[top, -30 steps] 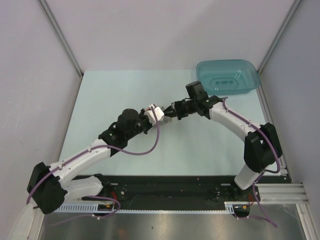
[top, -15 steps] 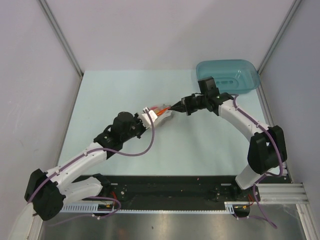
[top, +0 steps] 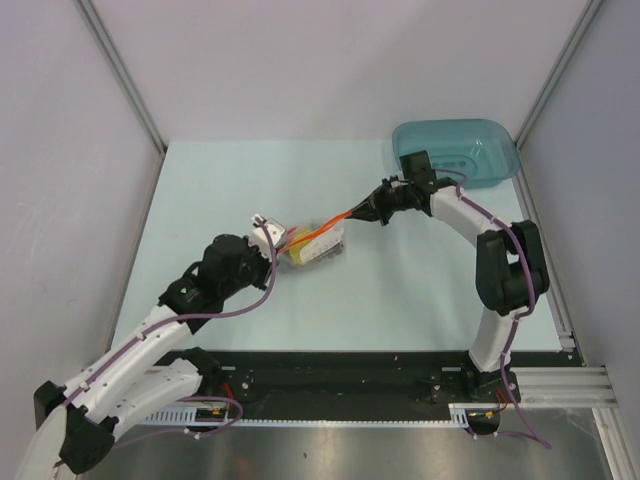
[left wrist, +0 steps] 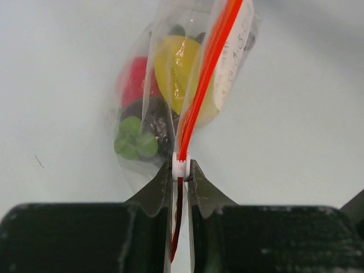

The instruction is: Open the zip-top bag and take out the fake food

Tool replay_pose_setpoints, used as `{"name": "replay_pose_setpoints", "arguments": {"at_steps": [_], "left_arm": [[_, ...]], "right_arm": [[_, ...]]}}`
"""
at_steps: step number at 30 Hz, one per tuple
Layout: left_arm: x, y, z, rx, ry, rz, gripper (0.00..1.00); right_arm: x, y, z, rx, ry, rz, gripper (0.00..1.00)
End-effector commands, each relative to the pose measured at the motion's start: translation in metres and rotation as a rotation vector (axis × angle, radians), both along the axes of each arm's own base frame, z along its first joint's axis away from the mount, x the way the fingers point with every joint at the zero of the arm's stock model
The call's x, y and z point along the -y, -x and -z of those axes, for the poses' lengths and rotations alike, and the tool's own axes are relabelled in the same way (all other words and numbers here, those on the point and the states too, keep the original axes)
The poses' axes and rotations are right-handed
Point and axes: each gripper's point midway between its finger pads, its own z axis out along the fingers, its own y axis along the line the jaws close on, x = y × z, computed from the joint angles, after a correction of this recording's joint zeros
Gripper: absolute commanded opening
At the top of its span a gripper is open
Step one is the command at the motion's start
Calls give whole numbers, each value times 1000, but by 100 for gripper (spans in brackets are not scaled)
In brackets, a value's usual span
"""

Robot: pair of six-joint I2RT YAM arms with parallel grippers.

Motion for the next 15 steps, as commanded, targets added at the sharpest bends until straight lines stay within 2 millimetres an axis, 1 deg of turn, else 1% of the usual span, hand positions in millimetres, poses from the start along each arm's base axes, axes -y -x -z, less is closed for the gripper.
{"name": "replay_pose_setpoints", "arguments": {"at_steps": [1,4,6,9,12,13,14,15], "left_arm": [[-3,13,-7,-94,-1,11,0],[4,23,7,-193,-27,62,0],[4,27,13,-229,-17,53,0],[10,29,8,-239,29,54,0],[21,34,7,-287,88,67,0],[25,34,10,-309,97,69,0],[29,36,10,-335,120,67,0],[30,36,11,-353,127,61,0]], "right_arm": [[23,-50,-12,323,189,-38,0],[26,-71,-23,433,265,-80,0],[27,-85,-20,447,282,-87,0],[24,-92,-13,459,290,-128,0],[10,-97,-5,464,257,-173,0],[6,-100,-2,467,256,-182,0],[5,-101,-1,477,265,-190,0],[7,-97,4,449,289,-198,0]]}}
